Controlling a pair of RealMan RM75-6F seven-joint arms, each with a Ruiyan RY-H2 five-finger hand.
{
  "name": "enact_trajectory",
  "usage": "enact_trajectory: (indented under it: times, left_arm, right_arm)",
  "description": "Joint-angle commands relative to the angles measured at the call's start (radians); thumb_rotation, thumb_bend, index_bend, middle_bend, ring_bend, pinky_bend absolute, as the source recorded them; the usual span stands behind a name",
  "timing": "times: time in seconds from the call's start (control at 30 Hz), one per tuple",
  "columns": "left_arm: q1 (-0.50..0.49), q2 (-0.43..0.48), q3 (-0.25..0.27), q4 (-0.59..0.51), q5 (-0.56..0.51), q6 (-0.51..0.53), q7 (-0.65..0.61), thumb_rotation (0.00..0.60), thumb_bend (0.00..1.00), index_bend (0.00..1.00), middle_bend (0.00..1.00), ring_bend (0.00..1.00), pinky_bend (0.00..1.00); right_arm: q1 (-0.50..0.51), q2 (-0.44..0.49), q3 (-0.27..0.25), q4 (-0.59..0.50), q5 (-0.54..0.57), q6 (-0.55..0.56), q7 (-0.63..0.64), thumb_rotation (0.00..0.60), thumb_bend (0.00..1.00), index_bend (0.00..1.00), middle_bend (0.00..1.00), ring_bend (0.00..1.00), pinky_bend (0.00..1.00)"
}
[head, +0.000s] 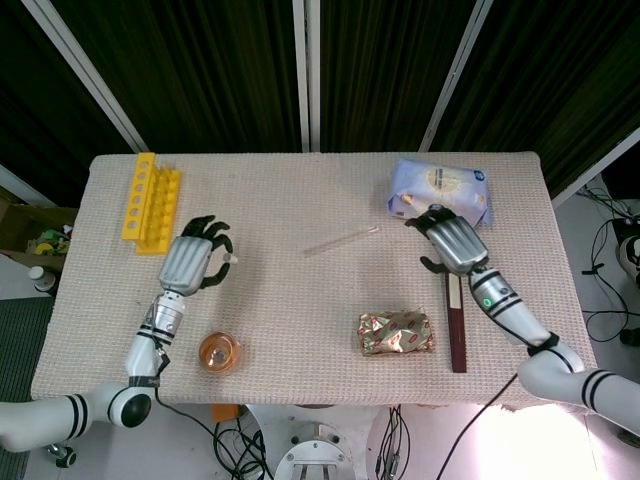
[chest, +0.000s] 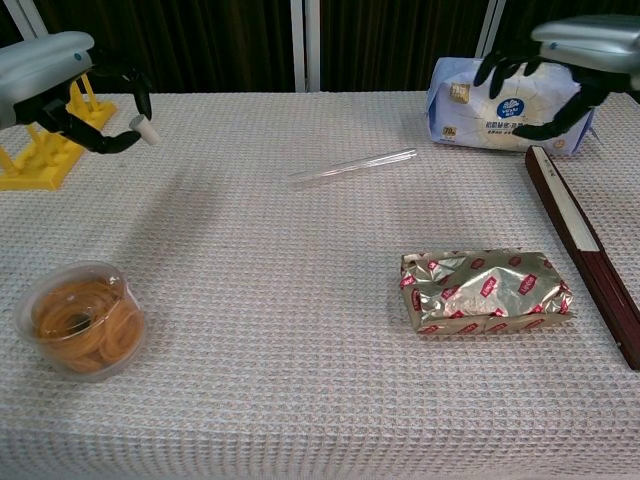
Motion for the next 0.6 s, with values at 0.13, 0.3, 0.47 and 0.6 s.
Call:
enact_trajectory:
  times: [0.13,0.3,0.47,0.6]
  left_arm:
    - [0.022,0.011,0.006,-0.034,0.025,0.014,0.004,0.6,0.4,0.59,0.23,0.11,0.13]
    - [0.036,0.019,0.001,-0.043,0.031,0.015,0.0,0.6,0.4,0.59,0.23,0.11,0.13]
    - [0.049,0.023,-0.004,-0.043,0.031,0.013,-0.007,0.6,0.4,0.59,0.23,0.11,0.13]
    - [0.057,0.025,-0.007,-0.045,0.032,0.01,-0.009,0.6,0.4,0.59,0.23,0.11,0.13]
  right_arm:
    - [0.192,-0.253,0.046,0.263,0.066,-0.156,-0.152,0.6,0.19,0.29,0.35,0.19,0.26]
    - [0.259,-0.391,0.034,0.447,0.063,-0.181,-0.166,0.6,0.25,0.35,0.38,0.19,0.27]
    - [0.292,-0.483,0.014,0.572,0.046,-0.182,-0.131,0.6,0.29,0.38,0.39,0.19,0.27]
    - [0.31,-0.541,-0.002,0.665,0.027,-0.178,-0.084,0.6,0.32,0.39,0.39,0.19,0.27]
